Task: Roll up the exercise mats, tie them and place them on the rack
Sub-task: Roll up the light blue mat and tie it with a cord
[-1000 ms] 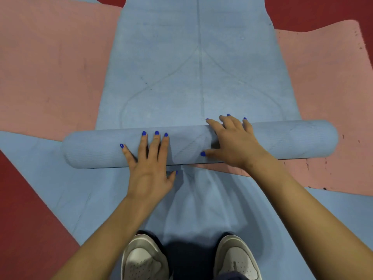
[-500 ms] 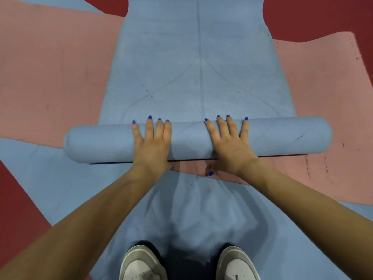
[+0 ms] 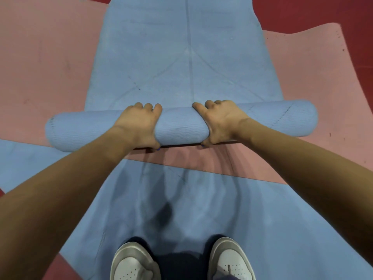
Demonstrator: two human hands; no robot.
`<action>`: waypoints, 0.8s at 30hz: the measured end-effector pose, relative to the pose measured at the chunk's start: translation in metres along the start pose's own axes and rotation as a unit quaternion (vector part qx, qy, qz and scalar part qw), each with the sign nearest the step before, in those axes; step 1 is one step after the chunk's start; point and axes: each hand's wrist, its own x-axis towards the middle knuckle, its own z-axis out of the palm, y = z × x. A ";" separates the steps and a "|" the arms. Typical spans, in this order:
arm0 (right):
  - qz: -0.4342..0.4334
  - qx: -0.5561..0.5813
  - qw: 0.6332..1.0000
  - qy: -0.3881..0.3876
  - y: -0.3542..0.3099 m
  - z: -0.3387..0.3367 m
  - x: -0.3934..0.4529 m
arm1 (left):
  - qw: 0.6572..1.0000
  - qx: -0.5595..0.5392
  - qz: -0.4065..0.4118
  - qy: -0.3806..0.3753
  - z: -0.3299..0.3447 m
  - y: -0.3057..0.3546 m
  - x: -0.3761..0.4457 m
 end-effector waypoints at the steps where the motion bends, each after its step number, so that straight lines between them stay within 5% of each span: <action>1: -0.002 -0.001 1.000 0.001 0.000 -0.001 0.000 | 1.000 0.000 0.003 0.006 -0.001 -0.001 -0.001; 24: -0.021 0.129 0.991 -0.040 -0.084 0.024 -0.137 | 0.992 -0.065 0.103 -0.042 0.039 0.047 -0.128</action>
